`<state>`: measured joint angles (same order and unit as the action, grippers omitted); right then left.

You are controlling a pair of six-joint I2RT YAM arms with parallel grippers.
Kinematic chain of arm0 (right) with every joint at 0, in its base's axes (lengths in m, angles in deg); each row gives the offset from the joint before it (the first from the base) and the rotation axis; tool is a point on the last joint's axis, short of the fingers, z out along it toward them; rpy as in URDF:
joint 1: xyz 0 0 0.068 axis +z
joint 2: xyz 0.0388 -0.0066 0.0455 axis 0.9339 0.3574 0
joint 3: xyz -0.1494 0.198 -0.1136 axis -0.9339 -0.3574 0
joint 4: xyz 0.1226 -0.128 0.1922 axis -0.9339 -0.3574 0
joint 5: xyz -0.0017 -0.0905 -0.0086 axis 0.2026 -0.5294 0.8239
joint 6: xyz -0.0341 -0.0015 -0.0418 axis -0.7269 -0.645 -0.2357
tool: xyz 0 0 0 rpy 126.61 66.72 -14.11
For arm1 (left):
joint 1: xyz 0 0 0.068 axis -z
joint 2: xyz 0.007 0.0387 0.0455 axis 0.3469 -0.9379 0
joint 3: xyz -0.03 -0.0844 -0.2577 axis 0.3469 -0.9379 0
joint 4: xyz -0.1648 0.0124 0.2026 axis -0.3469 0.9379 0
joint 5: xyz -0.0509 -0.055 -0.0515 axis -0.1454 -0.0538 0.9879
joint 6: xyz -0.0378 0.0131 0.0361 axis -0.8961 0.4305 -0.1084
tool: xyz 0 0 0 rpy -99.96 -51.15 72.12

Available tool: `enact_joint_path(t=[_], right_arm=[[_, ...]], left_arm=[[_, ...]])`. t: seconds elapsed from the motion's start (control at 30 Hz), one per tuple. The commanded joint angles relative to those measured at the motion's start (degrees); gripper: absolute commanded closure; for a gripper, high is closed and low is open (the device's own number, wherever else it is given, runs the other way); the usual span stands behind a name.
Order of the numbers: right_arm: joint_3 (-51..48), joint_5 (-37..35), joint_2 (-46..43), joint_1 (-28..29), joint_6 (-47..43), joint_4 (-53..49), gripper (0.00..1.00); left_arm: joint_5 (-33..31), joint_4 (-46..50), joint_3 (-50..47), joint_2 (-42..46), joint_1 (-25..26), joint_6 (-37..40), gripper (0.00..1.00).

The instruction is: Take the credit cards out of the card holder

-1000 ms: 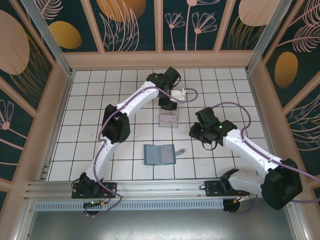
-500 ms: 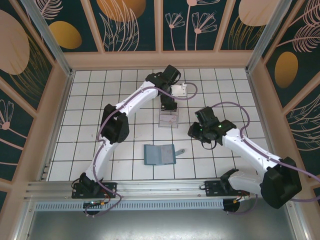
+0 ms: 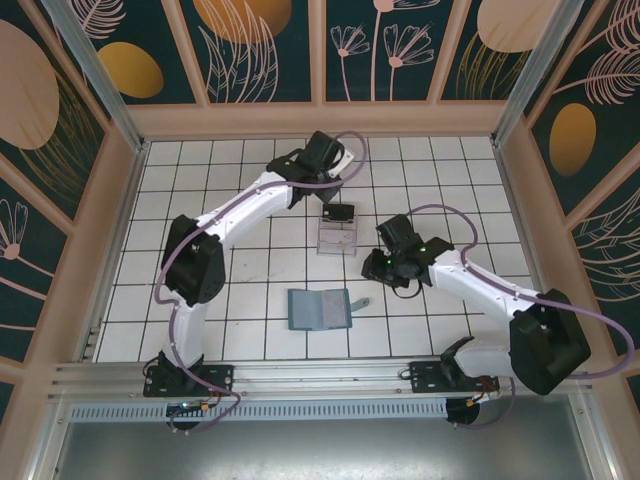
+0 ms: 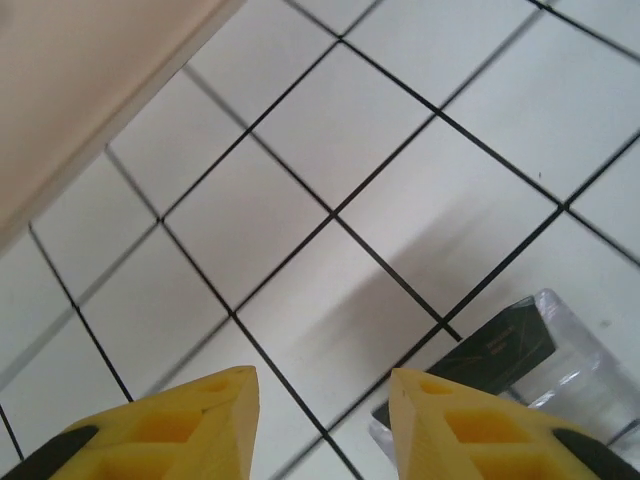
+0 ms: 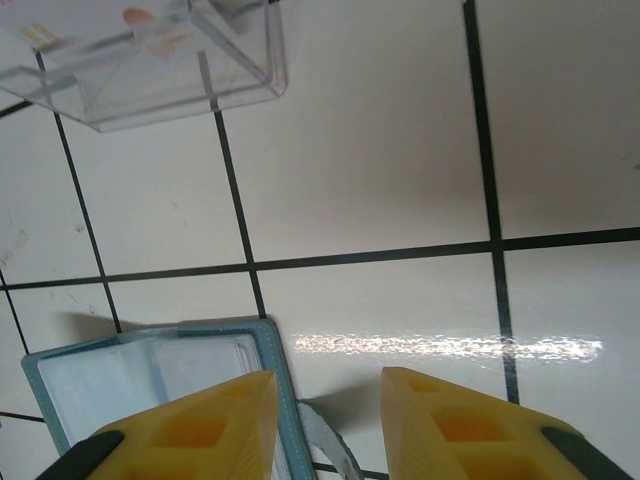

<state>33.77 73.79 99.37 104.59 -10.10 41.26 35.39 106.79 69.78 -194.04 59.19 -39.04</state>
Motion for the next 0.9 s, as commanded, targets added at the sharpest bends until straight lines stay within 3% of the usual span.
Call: enact_joint_path(t=[0.0,0.13,0.3,0.57,0.87], right_arm=[[-0.92,0.81,0.94,1.44,-0.92,1.53,0.66],[-0.85,0.78,1.78,2.47,-0.69,1.9,0.66],[-0.4,0.48,2.23,3.54,-0.65,1.94,0.66],[-0.13,0.52,3.53,3.96,-1.99,1.72,0.66],[-1.33,1.1,3.98,4.64,-2.33,2.77,0.67]], left_arm=[[-1.79,-5.41,-6.31,7.35,-0.36,-16.98,0.61],[1.96,-8.69,-13.76,13.98,-0.27,-21.74,0.61],[6.52,-2.09,-15.48,16.64,-0.09,-27.86,0.62],[1.77,-1.81,-27.74,24.01,3.97,-39.51,0.65],[5.49,-5.37,-39.92,25.14,11.91,-50.04,0.79]])
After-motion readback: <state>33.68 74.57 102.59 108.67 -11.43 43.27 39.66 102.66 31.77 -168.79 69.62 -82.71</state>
